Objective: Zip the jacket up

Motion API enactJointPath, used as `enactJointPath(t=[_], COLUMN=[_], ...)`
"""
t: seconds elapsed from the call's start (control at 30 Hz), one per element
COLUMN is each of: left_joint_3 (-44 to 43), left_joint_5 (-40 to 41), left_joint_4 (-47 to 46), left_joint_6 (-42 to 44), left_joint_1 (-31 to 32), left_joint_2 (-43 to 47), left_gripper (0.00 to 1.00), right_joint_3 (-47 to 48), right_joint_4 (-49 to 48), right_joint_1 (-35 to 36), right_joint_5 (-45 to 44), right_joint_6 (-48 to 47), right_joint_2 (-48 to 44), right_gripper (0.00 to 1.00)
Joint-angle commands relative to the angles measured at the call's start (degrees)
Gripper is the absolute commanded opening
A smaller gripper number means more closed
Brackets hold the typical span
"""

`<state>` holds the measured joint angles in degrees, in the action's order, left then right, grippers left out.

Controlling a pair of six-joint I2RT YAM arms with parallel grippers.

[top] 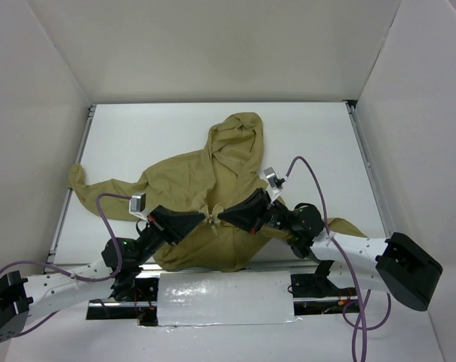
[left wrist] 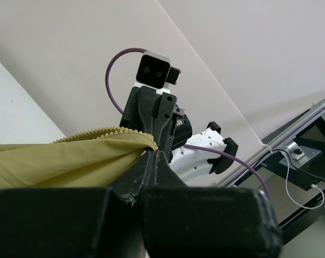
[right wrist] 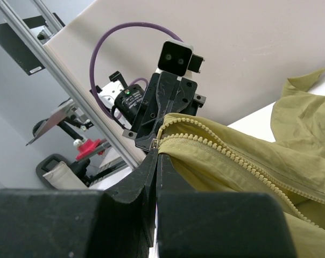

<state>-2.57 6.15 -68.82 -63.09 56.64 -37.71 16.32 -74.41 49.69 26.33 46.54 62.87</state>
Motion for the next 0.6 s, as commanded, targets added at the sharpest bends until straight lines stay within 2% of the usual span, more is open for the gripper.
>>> enactJointPath(t=[0.0,0.57], left_joint_3=[-1.21,-1.39], left_joint_5=[0.44,0.79], left_joint_4=[-4.57,-4.92], left_joint_6=[1.30,1.48], left_joint_1=[-0.22,-0.22], left_joint_2=[-0.16,-0.78], left_gripper=[0.00,0.00], right_joint_3=[-0.50,-0.32], right_joint_4=[-26.49,-26.57], right_joint_1=[0.76,1.37], right_joint_5=[-0.31,0.48], right_joint_6=[-1.11,-1.54], right_joint_2=[-0.38,0.50], right_gripper=[0.00,0.00])
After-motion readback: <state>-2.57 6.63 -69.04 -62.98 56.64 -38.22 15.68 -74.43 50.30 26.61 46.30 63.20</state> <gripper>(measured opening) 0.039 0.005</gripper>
